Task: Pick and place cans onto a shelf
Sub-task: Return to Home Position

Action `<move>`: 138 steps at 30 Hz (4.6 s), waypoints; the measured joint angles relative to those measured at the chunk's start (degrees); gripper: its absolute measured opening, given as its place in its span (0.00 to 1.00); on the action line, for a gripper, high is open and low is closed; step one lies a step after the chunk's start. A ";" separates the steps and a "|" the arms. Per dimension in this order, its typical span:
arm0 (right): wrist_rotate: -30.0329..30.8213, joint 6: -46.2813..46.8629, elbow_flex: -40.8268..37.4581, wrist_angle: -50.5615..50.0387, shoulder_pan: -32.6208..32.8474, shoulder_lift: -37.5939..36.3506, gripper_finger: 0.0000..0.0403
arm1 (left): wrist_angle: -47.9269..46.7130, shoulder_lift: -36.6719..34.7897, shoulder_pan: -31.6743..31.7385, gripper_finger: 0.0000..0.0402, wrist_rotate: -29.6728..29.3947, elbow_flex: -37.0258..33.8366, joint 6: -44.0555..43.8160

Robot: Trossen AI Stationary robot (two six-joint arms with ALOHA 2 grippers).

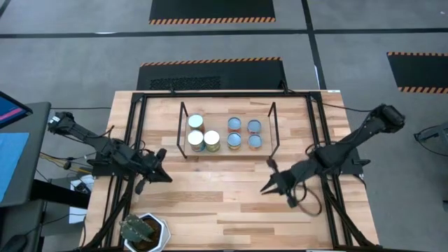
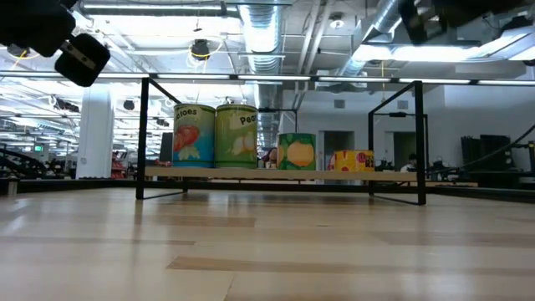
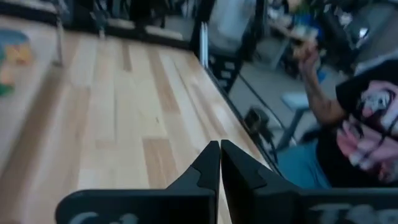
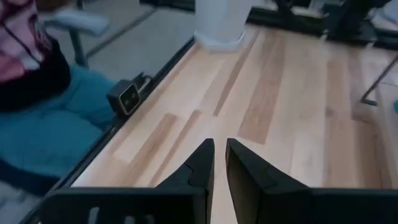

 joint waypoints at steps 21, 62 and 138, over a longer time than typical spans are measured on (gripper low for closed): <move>-16.20 2.76 -21.18 16.48 -21.43 -24.50 0.17 | 8.14 -24.49 14.51 0.00 8.80 -10.60 5.12; -18.75 4.15 -37.96 2.64 -32.28 -56.83 0.17 | 4.97 -25.52 15.83 0.00 8.94 -13.70 11.79; -18.92 4.21 -38.11 2.03 -32.22 -56.79 0.17 | 3.77 -25.50 15.82 0.00 -1.31 -13.90 28.70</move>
